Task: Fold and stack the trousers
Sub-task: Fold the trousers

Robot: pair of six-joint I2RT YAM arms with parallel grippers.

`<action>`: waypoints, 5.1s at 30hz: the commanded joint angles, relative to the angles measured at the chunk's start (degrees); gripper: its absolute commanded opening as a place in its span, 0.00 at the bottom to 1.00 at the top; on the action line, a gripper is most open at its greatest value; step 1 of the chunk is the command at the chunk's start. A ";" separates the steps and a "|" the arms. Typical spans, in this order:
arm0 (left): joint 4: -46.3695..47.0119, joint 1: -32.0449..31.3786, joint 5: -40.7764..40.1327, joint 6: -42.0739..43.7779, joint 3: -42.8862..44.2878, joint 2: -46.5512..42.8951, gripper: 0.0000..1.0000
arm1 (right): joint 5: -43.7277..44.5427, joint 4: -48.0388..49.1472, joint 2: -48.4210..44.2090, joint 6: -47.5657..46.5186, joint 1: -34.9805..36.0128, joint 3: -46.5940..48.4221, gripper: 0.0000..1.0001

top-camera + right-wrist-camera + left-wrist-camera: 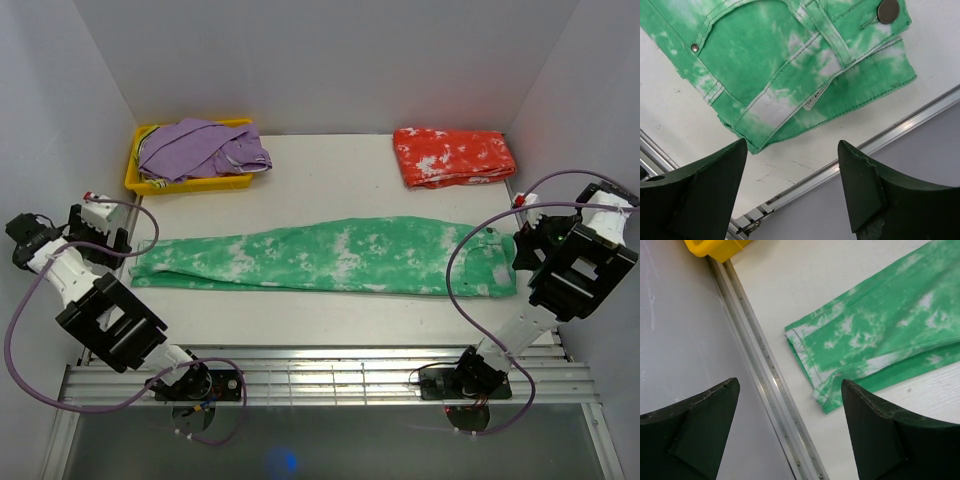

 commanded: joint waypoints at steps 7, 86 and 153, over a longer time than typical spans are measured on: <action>-8.34 -2.73 -10.51 -24.35 13.28 13.46 0.83 | -2.86 2.56 0.03 15.81 8.31 -0.89 0.71; -3.59 -20.22 -10.61 -35.52 11.09 21.56 0.00 | 4.96 24.89 -4.72 31.04 53.93 -25.06 0.61; 2.11 -30.41 -26.34 11.41 -16.85 0.64 0.33 | 11.64 25.60 -17.46 27.78 61.75 -31.56 0.08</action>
